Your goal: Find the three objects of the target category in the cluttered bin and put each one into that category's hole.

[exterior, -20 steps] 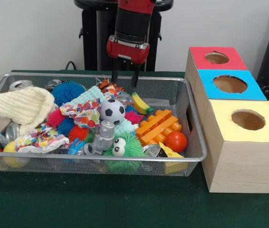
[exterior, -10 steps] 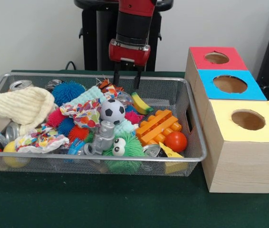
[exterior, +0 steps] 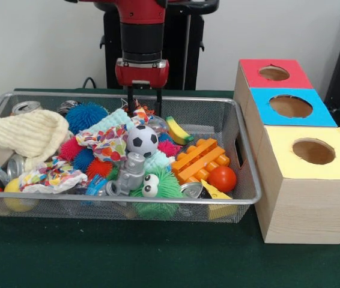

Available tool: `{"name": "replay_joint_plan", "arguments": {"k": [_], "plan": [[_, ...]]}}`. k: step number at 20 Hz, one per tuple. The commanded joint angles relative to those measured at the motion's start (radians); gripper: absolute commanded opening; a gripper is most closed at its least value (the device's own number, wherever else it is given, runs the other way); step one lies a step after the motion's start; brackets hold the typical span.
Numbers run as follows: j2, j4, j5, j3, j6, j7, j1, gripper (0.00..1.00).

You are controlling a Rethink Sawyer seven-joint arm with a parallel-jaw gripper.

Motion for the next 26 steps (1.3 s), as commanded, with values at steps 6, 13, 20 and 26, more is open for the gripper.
{"name": "replay_joint_plan", "arguments": {"k": [6, 13, 20, 26], "plan": [[-0.002, -0.112, -0.132, 0.111, 0.090, -0.084, 0.038, 1.00], [0.005, -0.151, -0.151, 0.041, 0.082, -0.038, 0.104, 1.00], [0.019, -0.154, -0.155, 0.041, 0.062, -0.020, 0.092, 1.00], [0.018, -0.147, -0.152, 0.049, 0.056, -0.010, 0.085, 1.00]]}}
